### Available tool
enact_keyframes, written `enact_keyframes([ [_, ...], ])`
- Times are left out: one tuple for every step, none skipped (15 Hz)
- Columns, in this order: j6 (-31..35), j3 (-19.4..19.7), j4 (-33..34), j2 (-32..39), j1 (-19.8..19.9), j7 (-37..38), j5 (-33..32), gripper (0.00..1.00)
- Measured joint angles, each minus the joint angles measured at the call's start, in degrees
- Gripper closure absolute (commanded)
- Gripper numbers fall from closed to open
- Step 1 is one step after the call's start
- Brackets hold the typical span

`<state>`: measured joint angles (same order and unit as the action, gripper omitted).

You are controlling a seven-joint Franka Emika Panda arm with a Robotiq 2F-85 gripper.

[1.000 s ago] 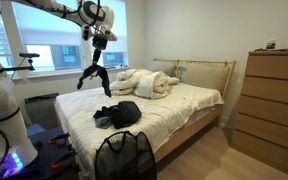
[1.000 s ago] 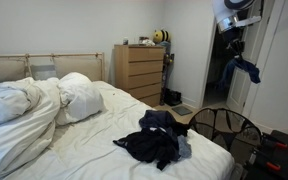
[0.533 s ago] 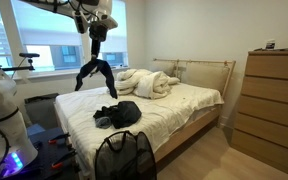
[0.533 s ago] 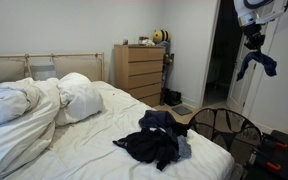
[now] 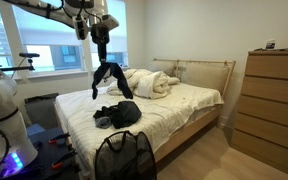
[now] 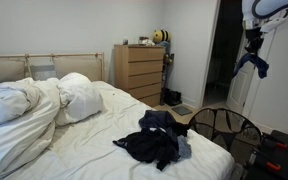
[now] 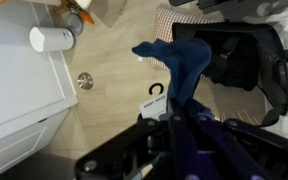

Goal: Put the black clothes in the black basket

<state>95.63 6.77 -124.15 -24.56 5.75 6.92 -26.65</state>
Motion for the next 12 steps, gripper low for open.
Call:
enact_keyframes([
  [1.6,0.0,-1.0,-0.2,0.0,-0.3,0.3,0.99],
  [2.9,0.1,-1.8,-0.3,0.0,-1.0,0.9,0.99],
  [4.0,0.1,-2.5,-0.4,-0.1,-1.4,1.5,0.99],
  [4.9,0.1,-3.0,-0.4,-0.1,-2.1,2.1,0.99],
  [5.3,0.0,-3.4,-0.4,-0.2,-2.5,2.8,0.69],
  [5.5,0.0,-3.7,-0.4,-0.3,-2.9,3.5,0.68],
  [5.7,-0.1,-4.0,-0.4,-0.3,-3.2,4.1,0.61],
  [5.8,-0.1,-4.2,-0.4,-0.3,-3.3,4.6,0.54],
  [5.9,-0.2,-4.3,-0.4,-0.3,-3.4,5.2,0.47],
  [6.0,-0.2,-4.4,-0.4,-0.3,-3.6,5.8,0.38],
  [6.3,-0.2,-4.4,-0.4,-0.3,-3.8,6.4,0.32],
  [6.6,-0.2,-4.5,-0.5,-0.3,-4.4,6.9,0.23],
])
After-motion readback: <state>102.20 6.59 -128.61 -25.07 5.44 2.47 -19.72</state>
